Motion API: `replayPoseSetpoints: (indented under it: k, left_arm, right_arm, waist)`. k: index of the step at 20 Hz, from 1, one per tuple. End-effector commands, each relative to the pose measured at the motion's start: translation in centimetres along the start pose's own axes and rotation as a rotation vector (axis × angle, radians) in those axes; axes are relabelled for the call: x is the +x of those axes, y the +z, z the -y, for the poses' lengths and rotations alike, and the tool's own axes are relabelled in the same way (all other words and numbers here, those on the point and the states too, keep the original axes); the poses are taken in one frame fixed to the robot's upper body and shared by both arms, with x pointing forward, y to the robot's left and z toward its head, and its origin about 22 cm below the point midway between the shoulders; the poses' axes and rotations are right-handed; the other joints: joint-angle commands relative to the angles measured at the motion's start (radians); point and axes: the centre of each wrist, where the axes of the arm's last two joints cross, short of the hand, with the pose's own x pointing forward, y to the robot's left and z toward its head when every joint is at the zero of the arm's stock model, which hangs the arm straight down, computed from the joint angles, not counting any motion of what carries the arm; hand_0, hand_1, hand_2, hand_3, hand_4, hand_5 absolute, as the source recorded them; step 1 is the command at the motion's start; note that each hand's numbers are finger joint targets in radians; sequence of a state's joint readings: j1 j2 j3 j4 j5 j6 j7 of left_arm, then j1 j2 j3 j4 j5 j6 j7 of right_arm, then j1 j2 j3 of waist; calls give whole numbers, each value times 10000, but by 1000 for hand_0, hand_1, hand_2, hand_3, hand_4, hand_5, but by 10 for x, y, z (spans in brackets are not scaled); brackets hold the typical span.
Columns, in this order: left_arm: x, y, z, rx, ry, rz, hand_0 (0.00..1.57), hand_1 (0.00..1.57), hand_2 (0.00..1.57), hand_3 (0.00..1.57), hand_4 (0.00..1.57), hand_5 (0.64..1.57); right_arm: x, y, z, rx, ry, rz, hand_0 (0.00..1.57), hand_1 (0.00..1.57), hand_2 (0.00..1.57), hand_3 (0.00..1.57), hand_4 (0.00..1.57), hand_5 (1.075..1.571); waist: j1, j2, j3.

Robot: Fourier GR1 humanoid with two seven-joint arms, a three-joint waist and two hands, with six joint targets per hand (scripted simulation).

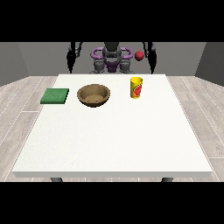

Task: Pick the cup and pour the ball into the bowl, then pick the bowl and place it on the pad

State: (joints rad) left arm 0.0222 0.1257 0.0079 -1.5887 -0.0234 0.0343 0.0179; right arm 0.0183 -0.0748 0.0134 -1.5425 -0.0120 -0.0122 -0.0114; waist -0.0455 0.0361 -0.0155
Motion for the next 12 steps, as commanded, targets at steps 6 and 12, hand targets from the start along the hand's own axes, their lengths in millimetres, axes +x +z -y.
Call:
replayPoseSetpoints:
  k: [6,12]
  left_arm:
    - [30,0,-11,62,-33,216,0,0,0,0,664,1566]
    - [64,15,13,56,2352,-1485,0,0,0,0,637,1564]
  right_arm:
    - [34,-2,12,77,399,380,0,0,0,0,875,1533]
    - [61,24,-3,-237,-1383,-1581,0,0,0,0,861,1532]
  waist:
    - [126,-2864,111]
    - [-224,-4183,155]
